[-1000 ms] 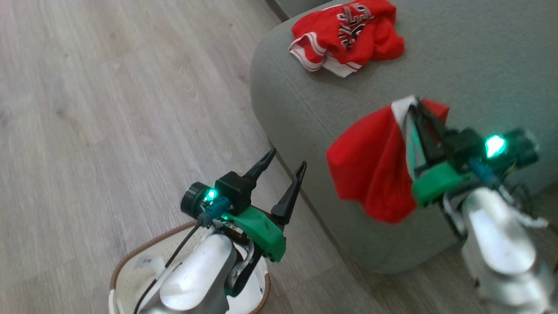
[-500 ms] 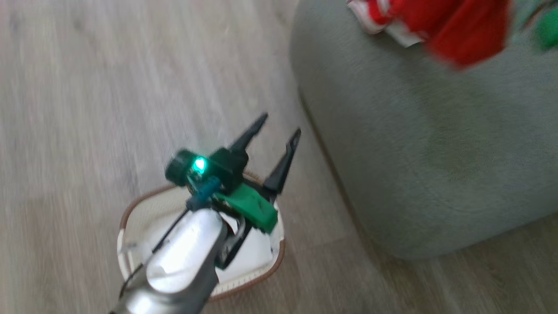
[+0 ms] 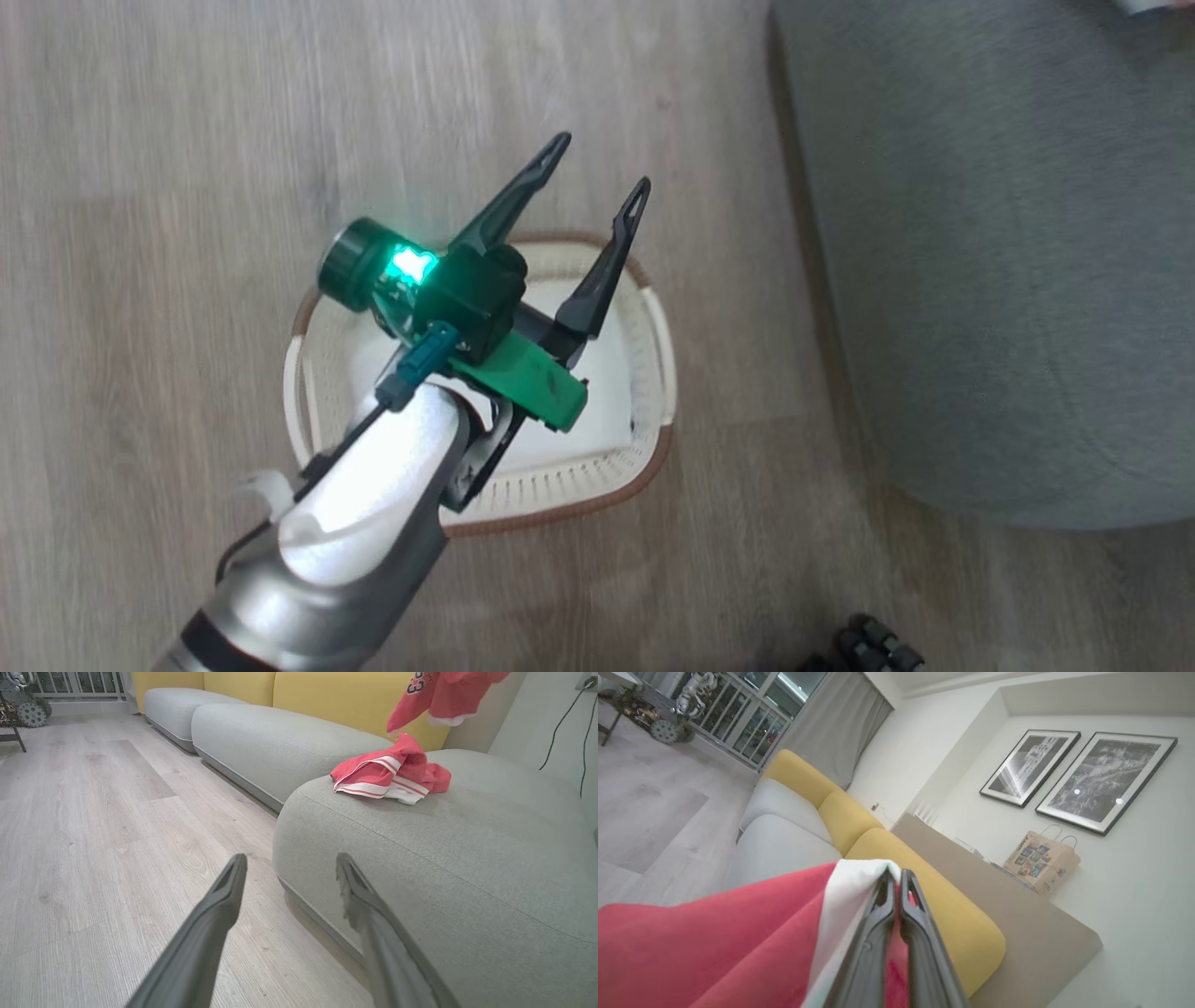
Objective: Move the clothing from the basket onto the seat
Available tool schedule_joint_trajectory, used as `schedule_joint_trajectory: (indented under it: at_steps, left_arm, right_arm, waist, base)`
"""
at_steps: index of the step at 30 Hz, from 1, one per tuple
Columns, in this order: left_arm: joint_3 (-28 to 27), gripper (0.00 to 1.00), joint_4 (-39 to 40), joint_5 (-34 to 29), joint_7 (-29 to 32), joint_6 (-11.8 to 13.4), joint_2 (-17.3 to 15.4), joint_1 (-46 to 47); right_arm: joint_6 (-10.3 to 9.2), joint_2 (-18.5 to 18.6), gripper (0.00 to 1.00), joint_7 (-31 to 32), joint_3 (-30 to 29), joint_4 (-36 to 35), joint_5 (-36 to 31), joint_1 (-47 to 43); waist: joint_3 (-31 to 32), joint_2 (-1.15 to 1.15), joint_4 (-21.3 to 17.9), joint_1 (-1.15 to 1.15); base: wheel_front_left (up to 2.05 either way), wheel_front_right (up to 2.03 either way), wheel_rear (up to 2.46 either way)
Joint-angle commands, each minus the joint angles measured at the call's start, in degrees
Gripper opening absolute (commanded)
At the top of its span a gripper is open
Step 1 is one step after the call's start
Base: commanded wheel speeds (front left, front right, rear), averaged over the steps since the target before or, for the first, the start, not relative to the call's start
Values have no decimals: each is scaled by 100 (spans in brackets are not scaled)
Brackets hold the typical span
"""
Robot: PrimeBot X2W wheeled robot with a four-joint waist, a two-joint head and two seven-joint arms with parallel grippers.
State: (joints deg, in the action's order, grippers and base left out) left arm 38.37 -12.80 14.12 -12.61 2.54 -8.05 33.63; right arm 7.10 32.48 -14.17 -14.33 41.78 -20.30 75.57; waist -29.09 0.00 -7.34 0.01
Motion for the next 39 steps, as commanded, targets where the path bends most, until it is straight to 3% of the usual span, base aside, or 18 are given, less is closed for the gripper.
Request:
schedule_joint_trajectory:
  at_steps: [1, 10, 17, 18, 19, 20, 21, 39]
  left_arm:
    - [-142, 100, 269, -58, 28, 36, -115, 170]
    - [-178, 100, 469, -64, 92, 145, -260, 129]
    - [-210, 100, 479, -10, 95, 175, -313, 114]
    - [-217, 100, 477, 0, 93, 182, -318, 112]
    - [-224, 100, 475, 13, 88, 189, -321, 106]
    - [-229, 100, 470, 30, 81, 193, -320, 97]
    - [-228, 100, 463, 46, 73, 191, -318, 87]
    - [-911, 100, 220, 788, -218, 438, -26, -532]
  right_arm:
    - [39, -45, 0, -52, -200, -111, -182, -122]
    - [39, -992, 0, -81, -1083, 452, -732, -1314]
    - [39, -1295, 0, -82, -1216, 400, -704, -1627]
    - [39, -1327, 27, -82, -1188, 342, -691, -1659]
    - [39, -1361, 47, -82, -1155, 290, -666, -1692]
    - [39, -1384, 91, -82, -1123, 246, -632, -1725]
    - [39, -1395, 100, -82, -1085, 207, -602, -1762]
    - [39, -1739, 100, -83, -491, -385, 542, -2738]
  waist:
    - [-364, 0, 223, -1]
    - [-681, 0, 158, -1]
    - [-659, 0, 102, -1]
    - [-639, 0, 88, -1]
    - [-614, 0, 73, -1]
    - [-581, 0, 59, -1]
    - [-545, 0, 48, -1]
    - [933, 0, 109, -1]
  base:
    - [0, 0, 0]
    - [0, 0, 0]
    - [0, 0, 0]
    - [0, 0, 0]
    - [0, 0, 0]
    - [0, 0, 0]
    - [0, 0, 0]
    - [0, 0, 0]
